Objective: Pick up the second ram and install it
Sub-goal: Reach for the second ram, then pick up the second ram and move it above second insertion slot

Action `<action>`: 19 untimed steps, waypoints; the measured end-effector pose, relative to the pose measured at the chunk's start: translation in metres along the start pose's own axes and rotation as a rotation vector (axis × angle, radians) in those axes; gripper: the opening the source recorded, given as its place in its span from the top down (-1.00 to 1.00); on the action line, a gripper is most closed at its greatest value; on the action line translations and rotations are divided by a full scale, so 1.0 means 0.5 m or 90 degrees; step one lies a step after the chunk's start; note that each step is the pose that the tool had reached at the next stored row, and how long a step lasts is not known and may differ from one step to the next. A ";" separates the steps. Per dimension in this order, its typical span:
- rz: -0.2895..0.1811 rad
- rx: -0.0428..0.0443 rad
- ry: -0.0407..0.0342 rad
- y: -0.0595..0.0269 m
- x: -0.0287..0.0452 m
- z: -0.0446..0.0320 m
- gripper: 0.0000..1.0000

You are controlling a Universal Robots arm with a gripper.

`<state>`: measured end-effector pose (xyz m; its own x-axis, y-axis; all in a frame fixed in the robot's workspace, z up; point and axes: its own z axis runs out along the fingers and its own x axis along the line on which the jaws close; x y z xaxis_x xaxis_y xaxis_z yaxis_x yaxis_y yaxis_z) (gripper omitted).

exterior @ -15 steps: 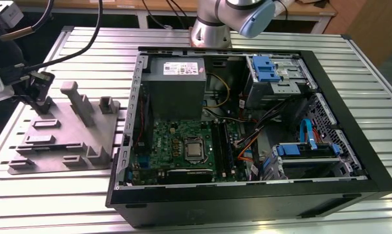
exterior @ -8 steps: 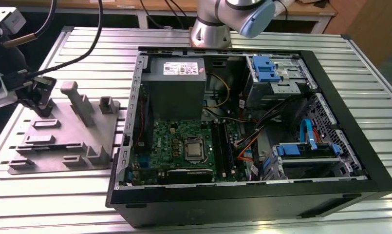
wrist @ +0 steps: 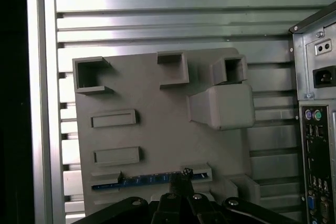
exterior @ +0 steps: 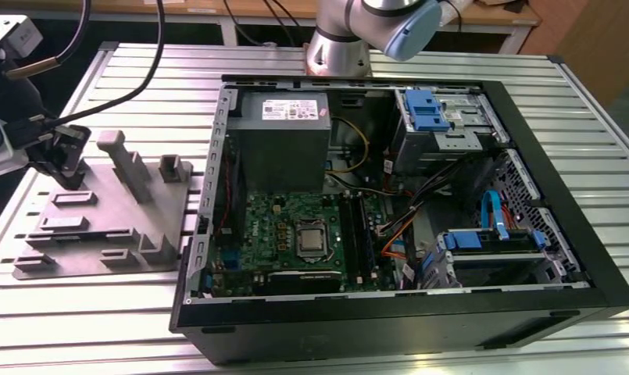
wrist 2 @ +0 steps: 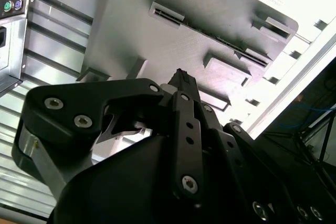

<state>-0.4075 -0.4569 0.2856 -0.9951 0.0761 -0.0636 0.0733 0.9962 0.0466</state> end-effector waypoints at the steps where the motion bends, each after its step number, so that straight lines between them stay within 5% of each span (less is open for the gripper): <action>1: 0.000 0.0003 0.0000 0.000 0.000 0.001 0.80; 19: -0.002 0.0003 0.0000 0.000 0.000 0.003 0.80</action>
<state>-0.4076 -0.4569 0.2842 -0.9953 0.0731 -0.0638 0.0702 0.9965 0.0459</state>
